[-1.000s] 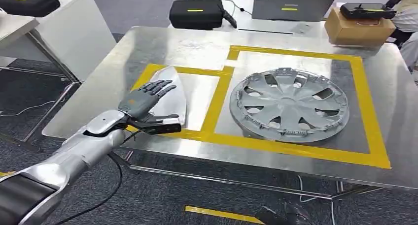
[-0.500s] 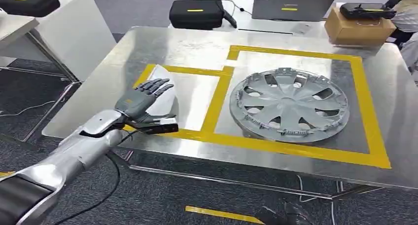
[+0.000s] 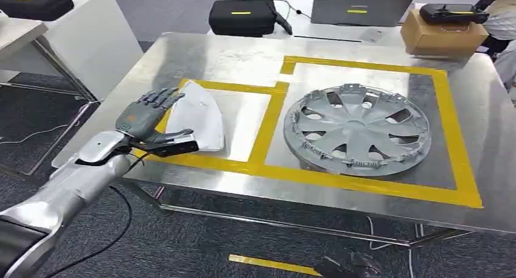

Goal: Take the parts from the cabinet and place them on the table.

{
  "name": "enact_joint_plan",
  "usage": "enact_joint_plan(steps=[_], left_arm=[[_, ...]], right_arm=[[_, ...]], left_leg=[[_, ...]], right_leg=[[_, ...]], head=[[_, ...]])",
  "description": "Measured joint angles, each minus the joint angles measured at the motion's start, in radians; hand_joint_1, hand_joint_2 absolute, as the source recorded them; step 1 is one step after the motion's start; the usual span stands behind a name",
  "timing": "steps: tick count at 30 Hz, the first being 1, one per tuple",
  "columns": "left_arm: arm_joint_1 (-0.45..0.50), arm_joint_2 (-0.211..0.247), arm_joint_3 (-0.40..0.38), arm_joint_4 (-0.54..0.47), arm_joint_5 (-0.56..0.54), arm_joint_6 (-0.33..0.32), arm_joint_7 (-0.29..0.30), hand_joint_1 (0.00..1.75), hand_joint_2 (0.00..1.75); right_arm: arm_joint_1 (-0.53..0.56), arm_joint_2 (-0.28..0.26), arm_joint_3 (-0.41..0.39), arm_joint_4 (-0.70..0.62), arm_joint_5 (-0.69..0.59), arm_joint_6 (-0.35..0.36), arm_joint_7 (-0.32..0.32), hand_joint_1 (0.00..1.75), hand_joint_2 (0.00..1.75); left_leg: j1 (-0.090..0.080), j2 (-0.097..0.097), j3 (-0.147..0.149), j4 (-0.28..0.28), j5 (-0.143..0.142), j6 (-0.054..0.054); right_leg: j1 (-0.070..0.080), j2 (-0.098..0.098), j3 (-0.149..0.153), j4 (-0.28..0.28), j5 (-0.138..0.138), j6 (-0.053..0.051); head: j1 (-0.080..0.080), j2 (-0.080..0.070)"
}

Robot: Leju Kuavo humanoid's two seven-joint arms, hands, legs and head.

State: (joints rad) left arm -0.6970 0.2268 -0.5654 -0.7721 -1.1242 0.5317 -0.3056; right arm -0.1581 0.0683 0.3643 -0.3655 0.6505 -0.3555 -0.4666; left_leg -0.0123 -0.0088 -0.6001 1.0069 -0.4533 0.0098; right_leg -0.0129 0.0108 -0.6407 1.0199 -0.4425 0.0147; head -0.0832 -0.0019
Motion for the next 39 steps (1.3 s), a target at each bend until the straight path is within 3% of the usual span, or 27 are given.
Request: enact_joint_plan(steps=[15,24,33,39], left_arm=[[0.155,0.229,0.238,-0.014,0.022,0.098,0.024,0.0,0.0],[0.316,0.355,0.444,-0.012,0.008,0.121,0.044,0.0,0.0],[0.474,0.381,0.637,0.004,-0.006,0.149,0.077,0.0,0.0],[0.543,0.347,0.735,0.065,0.005,0.159,0.067,0.0,0.0]], right_arm=[[0.032,-0.001,-0.009,0.0,-0.045,-0.043,-0.008,0.0,0.0],[0.057,-0.006,-0.034,0.001,-0.069,-0.071,-0.009,0.0,0.0],[0.075,-0.006,-0.059,0.003,-0.095,-0.102,-0.01,0.0,0.0],[0.084,-0.006,-0.077,0.005,-0.103,-0.119,-0.014,0.0,0.0]], left_leg=[[0.001,0.002,0.001,-0.001,-0.002,-0.002],[0.001,0.003,0.001,-0.001,-0.003,-0.004],[0.001,0.003,0.001,0.0,-0.005,-0.004],[0.001,0.003,0.001,0.0,-0.007,-0.005]], right_leg=[[0.001,0.002,0.0,0.0,-0.001,-0.001],[0.001,0.003,0.0,0.0,-0.003,-0.002],[0.001,0.002,0.0,0.0,-0.005,-0.002],[0.001,0.002,0.0,0.0,-0.006,-0.001]], head=[[0.0,0.0],[0.0,0.0],[0.0,0.0],[0.0,0.0]])
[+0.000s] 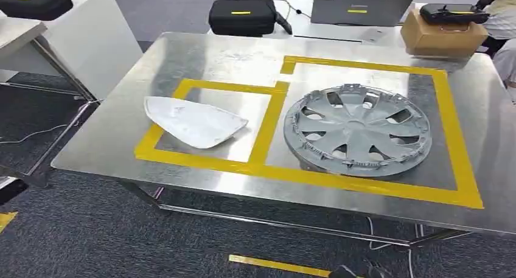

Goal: Take the parts from the cabinet and place them on the table.

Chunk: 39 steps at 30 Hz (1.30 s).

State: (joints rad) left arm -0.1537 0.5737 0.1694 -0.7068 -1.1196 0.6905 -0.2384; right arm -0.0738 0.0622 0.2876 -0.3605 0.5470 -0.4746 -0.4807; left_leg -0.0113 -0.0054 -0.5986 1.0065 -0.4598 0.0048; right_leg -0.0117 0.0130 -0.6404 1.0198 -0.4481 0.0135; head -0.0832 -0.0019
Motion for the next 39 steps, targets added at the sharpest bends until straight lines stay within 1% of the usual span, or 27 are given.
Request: enact_joint_plan(steps=[1,5,9,11,15,19,21,23,25,27,29,31,33,34,36,38,39], left_arm=[[0.009,-0.01,0.015,0.014,0.003,0.0,0.0,0.0,0.0],[0.034,-0.075,0.074,0.077,0.01,0.002,-0.011,0.0,0.0],[0.045,-0.119,0.102,0.127,0.015,0.002,-0.021,0.0,0.0],[0.045,-0.146,0.125,0.157,0.023,0.0,-0.039,0.0,0.0],[0.054,-0.215,0.16,0.217,0.025,0.0,-0.058,0.0,0.0],[0.056,-0.293,0.206,0.269,0.08,-0.053,-0.11,0.0,0.0],[0.059,-0.344,0.22,0.299,0.09,-0.073,-0.115,0.0,0.0],[0.061,-0.386,0.237,0.321,0.096,-0.076,-0.117,0.0,0.0],[0.061,-0.419,0.248,0.339,0.11,-0.117,-0.117,0.0,0.0],[0.061,-0.455,0.264,0.361,0.124,-0.189,-0.115,0.0,0.0],[0.065,-0.489,0.272,0.378,0.126,-0.247,-0.115,0.0,0.0],[0.069,-0.53,0.277,0.399,0.122,-0.286,-0.111,0.0,0.0],[0.076,-0.558,0.28,0.414,0.131,-0.308,-0.101,0.0,0.0],[0.077,-0.572,0.287,0.421,0.147,-0.329,-0.088,0.0,0.0],[0.079,-0.604,0.299,0.431,0.147,-0.395,-0.038,0.0,0.0],[0.082,-0.63,0.301,0.44,0.126,-0.446,-0.013,0.0,0.0],[0.082,-0.644,0.301,0.444,0.121,-0.459,-0.007,0.0,0.0]], right_arm=[[0.003,0.0,-0.003,0.0,-0.001,-0.002,0.0,0.0,0.0],[0.011,0.0,-0.015,0.001,-0.011,-0.01,-0.002,0.0,0.0],[0.015,0.0,-0.024,0.001,-0.013,-0.015,-0.003,0.0,0.0],[0.018,0.0,-0.027,0.001,-0.014,-0.017,-0.003,0.0,0.0],[0.025,0.0,-0.033,0.001,-0.014,-0.018,-0.006,0.0,0.0],[0.03,0.0,-0.041,0.001,-0.017,-0.019,-0.011,0.0,0.0],[0.033,0.0,-0.045,0.001,-0.017,-0.02,-0.013,0.0,0.0],[0.036,0.0,-0.047,0.001,-0.017,-0.02,-0.013,0.0,0.0],[0.039,0.0,-0.048,0.001,-0.016,-0.021,-0.013,0.0,0.0],[0.041,0.0,-0.048,0.001,-0.013,-0.023,-0.011,0.0,0.0],[0.043,0.0,-0.048,0.001,-0.013,-0.024,-0.01,0.0,0.0],[0.042,0.0,-0.048,0.001,-0.011,-0.027,-0.007,0.0,0.0],[0.043,0.0,-0.048,0.001,-0.008,-0.028,-0.004,0.0,0.0],[0.043,0.0,-0.048,0.001,-0.005,-0.028,0.0,0.0,0.0],[0.042,0.0,-0.048,0.001,0.01,-0.027,0.013,0.0,0.0],[0.04,0.0,-0.048,0.001,0.015,-0.024,0.022,0.0,0.0],[0.04,0.0,-0.048,0.001,0.017,-0.022,0.023,0.0,0.0]], left_leg=[[0.0,0.0,0.0,0.0,0.0,0.0],[0.0,-0.001,0.0,0.0,0.0,0.0],[0.0,-0.001,0.0,0.0,-0.001,0.001],[-0.001,-0.001,0.001,0.0,-0.002,0.002],[-0.001,-0.001,0.002,0.001,-0.002,0.002],[-0.002,-0.001,0.004,0.001,-0.004,0.004],[-0.002,-0.001,0.005,0.001,-0.004,0.005],[-0.002,-0.001,0.006,0.001,-0.005,0.005],[-0.002,-0.001,0.007,0.001,-0.007,0.006],[-0.002,-0.001,0.008,0.002,-0.008,0.007],[-0.003,-0.001,0.01,0.002,-0.009,0.008],[-0.003,-0.002,0.011,0.002,-0.01,0.009],[-0.003,-0.002,0.012,0.003,-0.011,0.009],[-0.003,-0.002,0.012,0.003,-0.011,0.009],[-0.003,-0.002,0.012,0.003,-0.011,0.01],[-0.003,-0.002,0.013,0.003,-0.012,0.01],[-0.003,-0.003,0.013,0.003,-0.012,0.01]], right_leg=[[0.0,0.0,0.0,0.0,0.0,0.0],[0.0,-0.001,0.001,0.0,-0.001,0.001],[0.0,-0.002,0.001,0.0,-0.001,0.001],[-0.001,-0.002,0.002,0.0,-0.001,0.001],[-0.001,-0.001,0.004,0.0,-0.002,0.002],[-0.003,-0.002,0.006,0.0,-0.003,0.005],[-0.003,-0.002,0.007,-0.001,-0.004,0.005],[-0.003,-0.002,0.008,-0.001,-0.004,0.005],[-0.003,-0.002,0.01,-0.001,-0.005,0.006],[-0.004,-0.002,0.011,-0.001,-0.006,0.007],[-0.004,-0.002,0.013,-0.001,-0.007,0.008],[-0.004,-0.002,0.014,-0.001,-0.008,0.008],[-0.004,-0.002,0.015,-0.001,-0.008,0.008],[-0.004,-0.002,0.015,-0.001,-0.008,0.009],[-0.004,-0.002,0.016,-0.001,-0.009,0.009],[-0.004,-0.003,0.016,-0.001,-0.009,0.01],[-0.004,-0.003,0.016,-0.001,-0.01,0.01]], head=[[0.0,0.0],[0.0,0.0],[0.0,0.0],[0.0,0.0],[0.0,0.0],[-0.001,0.0],[0.0,0.0],[0.0,0.0],[0.0,0.0],[-0.001,0.0],[0.0,0.0],[0.0,0.0],[0.0,0.0],[0.0,0.0],[0.0,0.0],[0.0,0.0],[0.0,0.0]])
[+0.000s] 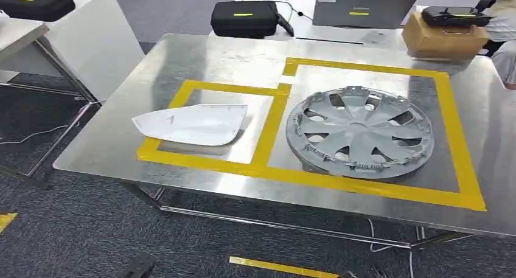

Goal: Take the parts from the cabinet and place them on the table.

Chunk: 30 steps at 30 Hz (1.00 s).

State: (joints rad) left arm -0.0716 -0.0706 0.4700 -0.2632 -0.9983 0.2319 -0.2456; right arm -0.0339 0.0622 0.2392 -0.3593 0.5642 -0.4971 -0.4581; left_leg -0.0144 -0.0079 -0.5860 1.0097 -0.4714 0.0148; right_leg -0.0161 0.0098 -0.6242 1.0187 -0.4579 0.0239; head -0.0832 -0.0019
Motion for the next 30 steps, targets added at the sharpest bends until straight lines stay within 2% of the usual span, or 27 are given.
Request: enact_joint_plan(steps=[7,16,23,30], left_arm=[[0.001,-0.064,0.005,0.016,0.011,-0.097,0.026,0.0,0.0],[0.001,-0.08,0.005,0.02,-0.007,-0.117,0.024,0.0,0.0],[0.001,-0.082,0.002,0.021,-0.022,-0.122,-0.037,0.0,0.0],[0.001,-0.084,0.001,0.021,-0.025,-0.121,-0.043,0.0,0.0]], right_arm=[[0.002,0.0,0.0,0.001,-0.005,0.005,-0.004,0.0,0.0],[0.002,0.0,0.0,0.008,-0.01,0.012,-0.008,0.0,0.0],[0.001,0.0,0.0,0.015,-0.01,0.014,-0.024,0.0,0.0],[0.0,0.001,0.0,0.015,-0.01,0.016,-0.024,0.0,0.0]], left_leg=[[0.0,0.0,0.0,0.0,-0.001,0.001],[0.0,0.0,0.001,0.0,-0.002,0.002],[0.0,0.0,0.001,0.0,-0.002,0.002],[0.0,0.0,0.001,0.0,-0.002,0.002]], right_leg=[[0.0,0.0,0.0,0.0,0.0,0.0],[0.001,0.0,0.001,0.0,-0.001,0.0],[0.0,0.0,0.001,0.0,-0.001,0.0],[0.0,0.0,0.001,0.0,-0.001,0.0]], head=[[0.0,0.0],[0.0,0.0],[0.0,0.0],[0.0,0.0]])
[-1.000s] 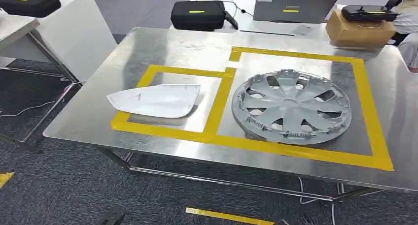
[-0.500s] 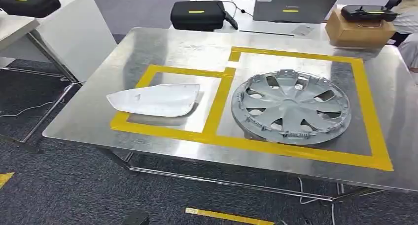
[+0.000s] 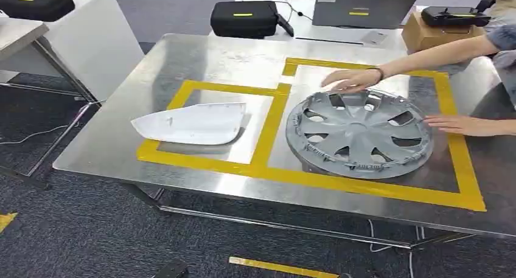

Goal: Take the parts from the cabinet and place them on the table.

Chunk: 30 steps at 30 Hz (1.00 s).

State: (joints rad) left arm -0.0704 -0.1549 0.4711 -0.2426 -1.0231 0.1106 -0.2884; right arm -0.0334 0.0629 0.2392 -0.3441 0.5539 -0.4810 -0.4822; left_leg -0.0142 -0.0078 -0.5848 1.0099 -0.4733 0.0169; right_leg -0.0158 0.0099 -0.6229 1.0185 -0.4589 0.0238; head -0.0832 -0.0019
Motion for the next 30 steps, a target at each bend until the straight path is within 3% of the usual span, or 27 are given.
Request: enact_joint_plan(steps=[19,27,30], left_arm=[[0.0,-0.002,-0.01,0.0,-0.004,-0.019,-0.024,0.0,0.0],[-0.001,-0.002,-0.014,0.0,0.0,-0.022,-0.036,0.0,0.0],[-0.001,-0.002,-0.014,0.0,0.008,-0.027,-0.036,0.0,0.0]], right_arm=[[0.0,0.001,0.0,0.005,0.0,0.002,0.0,0.0,0.0],[-0.001,0.002,0.0,0.006,0.003,0.002,0.001,0.0,0.0],[0.0,0.002,0.0,0.006,0.004,0.002,0.003,0.0,0.0]], left_leg=[[-0.002,0.0,-0.001,0.001,-0.002,0.0],[-0.006,0.0,0.0,0.008,-0.007,0.009],[-0.009,0.0,0.001,0.012,-0.008,0.017]], right_leg=[[-0.001,0.0,0.001,-0.001,0.0,0.0],[-0.004,0.0,0.006,-0.001,-0.003,0.006],[-0.007,-0.001,0.01,-0.002,0.0,0.015]], head=[[0.0,0.0],[0.0,0.0],[0.0,0.0]])
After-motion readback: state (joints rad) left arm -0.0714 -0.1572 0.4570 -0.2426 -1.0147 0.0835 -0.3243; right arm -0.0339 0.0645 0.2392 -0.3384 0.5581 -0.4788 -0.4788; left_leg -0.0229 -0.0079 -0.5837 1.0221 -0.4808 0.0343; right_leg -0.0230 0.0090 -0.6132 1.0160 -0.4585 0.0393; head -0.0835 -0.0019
